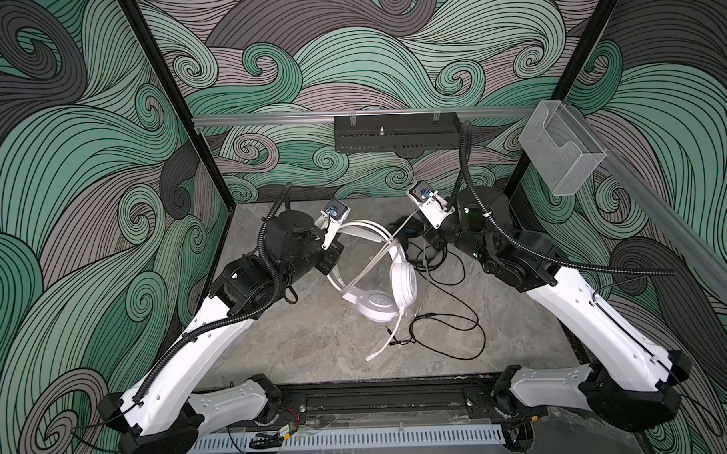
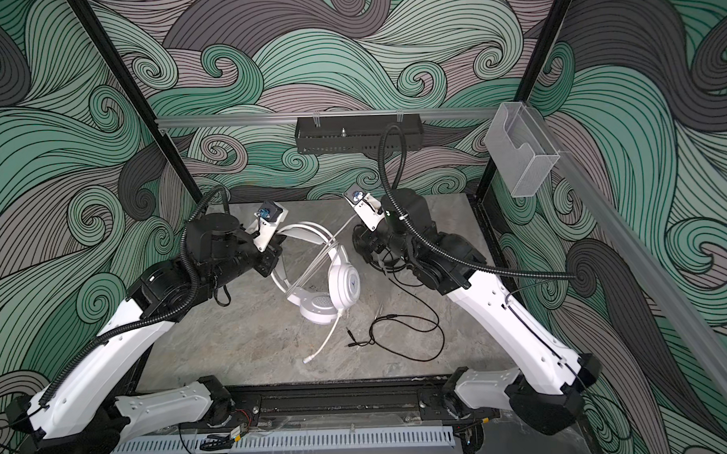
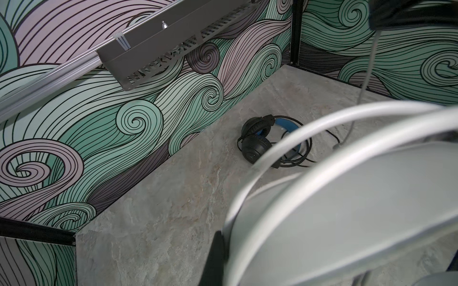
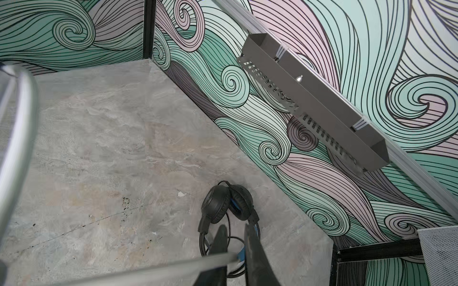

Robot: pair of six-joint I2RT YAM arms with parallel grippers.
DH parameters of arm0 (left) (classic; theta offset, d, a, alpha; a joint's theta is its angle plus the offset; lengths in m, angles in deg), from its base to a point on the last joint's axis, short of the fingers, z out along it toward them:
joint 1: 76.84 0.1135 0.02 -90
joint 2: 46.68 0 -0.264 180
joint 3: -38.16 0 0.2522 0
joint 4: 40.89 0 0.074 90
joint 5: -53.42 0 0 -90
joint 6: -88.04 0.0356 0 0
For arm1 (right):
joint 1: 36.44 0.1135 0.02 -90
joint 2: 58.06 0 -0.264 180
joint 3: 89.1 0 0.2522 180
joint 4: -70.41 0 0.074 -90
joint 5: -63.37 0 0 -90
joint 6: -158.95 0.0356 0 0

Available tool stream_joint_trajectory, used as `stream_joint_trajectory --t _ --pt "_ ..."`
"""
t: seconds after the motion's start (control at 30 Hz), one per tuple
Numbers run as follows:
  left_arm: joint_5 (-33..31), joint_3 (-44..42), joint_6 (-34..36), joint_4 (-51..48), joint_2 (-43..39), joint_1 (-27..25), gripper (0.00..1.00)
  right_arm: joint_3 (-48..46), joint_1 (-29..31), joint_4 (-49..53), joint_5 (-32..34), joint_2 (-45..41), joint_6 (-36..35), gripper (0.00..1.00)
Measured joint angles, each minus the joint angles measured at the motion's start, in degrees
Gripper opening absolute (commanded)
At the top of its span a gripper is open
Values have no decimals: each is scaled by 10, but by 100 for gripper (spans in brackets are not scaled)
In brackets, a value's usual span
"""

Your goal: Wrap the headphones

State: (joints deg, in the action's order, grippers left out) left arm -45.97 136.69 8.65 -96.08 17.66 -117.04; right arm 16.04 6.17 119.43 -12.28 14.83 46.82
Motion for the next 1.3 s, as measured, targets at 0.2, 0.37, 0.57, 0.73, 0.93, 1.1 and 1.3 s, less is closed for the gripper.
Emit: stream_joint_trajectory --t 0.2,0.37,0.57,0.73,0.93,1.1,1.3 --pt "28 51 -31 -15 -1 0 0 -53 -3 -50 -49 -23 17 25" --pt "51 94 -53 -19 -1 0 0 -96 -9 -108 -100 -47 31 27" --pt "82 152 -87 -19 5 0 0 -125 -25 -168 -159 -56 70 27" --pt "94 197 -122 -18 31 0 0 -164 -47 -218 -211 -64 118 27" --pt "97 236 -173 -18 65 0 0 -195 -57 -262 -260 -65 158 27" --pt "97 265 -200 -18 84 0 0 -213 -61 -293 -286 -68 179 27" --pt "99 290 -225 -13 94 0 0 -249 -70 -325 -304 -72 207 26"
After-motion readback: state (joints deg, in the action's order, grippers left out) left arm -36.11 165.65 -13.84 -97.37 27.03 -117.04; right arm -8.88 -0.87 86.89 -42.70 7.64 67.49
